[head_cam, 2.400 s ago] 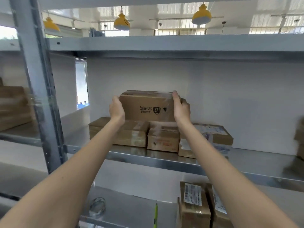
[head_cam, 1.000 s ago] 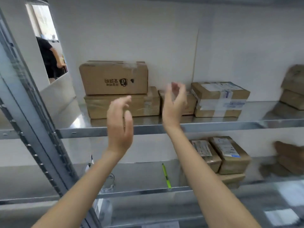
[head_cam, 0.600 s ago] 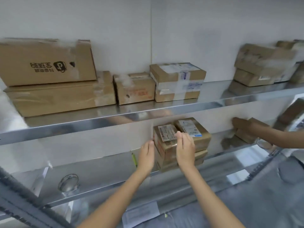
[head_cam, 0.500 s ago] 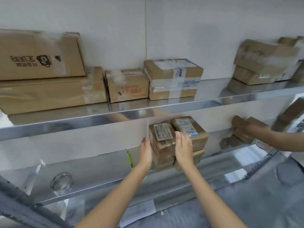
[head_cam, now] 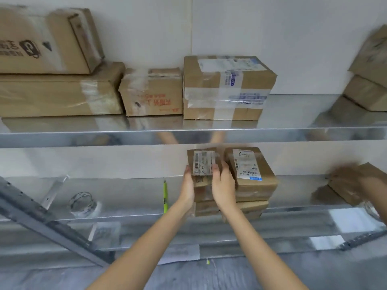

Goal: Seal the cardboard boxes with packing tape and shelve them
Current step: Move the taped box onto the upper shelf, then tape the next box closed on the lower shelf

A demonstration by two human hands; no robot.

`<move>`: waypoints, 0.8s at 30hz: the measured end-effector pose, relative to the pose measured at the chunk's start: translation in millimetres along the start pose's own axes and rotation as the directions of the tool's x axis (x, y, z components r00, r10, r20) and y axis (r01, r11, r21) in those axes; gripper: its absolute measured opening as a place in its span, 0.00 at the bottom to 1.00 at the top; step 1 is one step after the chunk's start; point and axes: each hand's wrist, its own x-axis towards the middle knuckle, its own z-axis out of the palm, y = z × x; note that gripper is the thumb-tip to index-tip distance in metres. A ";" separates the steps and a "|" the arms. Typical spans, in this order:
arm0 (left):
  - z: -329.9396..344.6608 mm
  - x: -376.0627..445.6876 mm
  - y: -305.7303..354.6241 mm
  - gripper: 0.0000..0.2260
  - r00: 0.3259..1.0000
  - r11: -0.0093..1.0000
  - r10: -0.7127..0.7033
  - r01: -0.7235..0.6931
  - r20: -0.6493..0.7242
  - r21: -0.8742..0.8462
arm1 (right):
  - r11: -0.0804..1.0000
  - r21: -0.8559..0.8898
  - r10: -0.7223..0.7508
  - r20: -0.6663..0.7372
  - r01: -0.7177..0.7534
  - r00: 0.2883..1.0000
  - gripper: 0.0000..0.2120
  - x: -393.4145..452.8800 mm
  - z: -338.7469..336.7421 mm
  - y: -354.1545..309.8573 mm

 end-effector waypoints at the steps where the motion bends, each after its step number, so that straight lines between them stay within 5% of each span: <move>1: -3.4 -0.6 2.4 0.24 1.000 0.999 -0.008 0.007 -0.016 -0.035 | 0.999 0.016 -0.027 0.002 0.027 1.000 0.23 -3.1 2.7 -4.4; 4: -25.7 -4.1 14.8 0.23 0.993 0.992 -0.017 0.002 -0.119 -0.125 | 0.997 0.018 -0.071 0.057 0.070 0.996 0.24 -5.9 17.1 -19.1; 8: -81.0 -10.5 24.3 0.22 0.964 0.969 -0.063 -0.003 -0.258 -0.247 | 0.987 -0.005 -0.152 0.324 0.162 0.934 0.30 3.5 55.5 -44.1; 12: -146.5 -14.2 8.9 0.21 0.919 0.951 -0.082 -0.044 -0.385 -0.307 | 0.998 0.049 -0.067 0.551 0.047 0.832 0.26 7.8 108.9 -65.0; 16: -197.1 -12.0 7.4 0.36 0.889 0.961 -0.101 -0.029 -0.447 -0.275 | 0.997 0.067 -0.005 0.622 -0.048 0.783 0.15 20.1 158.6 -66.2; 22: -250.3 13.2 10.4 0.21 0.908 0.981 -0.159 0.099 -0.388 -0.170 | 0.997 0.070 -0.024 0.624 -0.025 0.781 0.09 42.7 213.7 -68.5; 24: -266.6 24.8 3.3 0.25 0.888 0.984 -0.176 0.155 -0.425 -0.084 | 0.999 0.019 0.014 0.623 -0.033 0.782 0.10 44.7 229.9 -63.8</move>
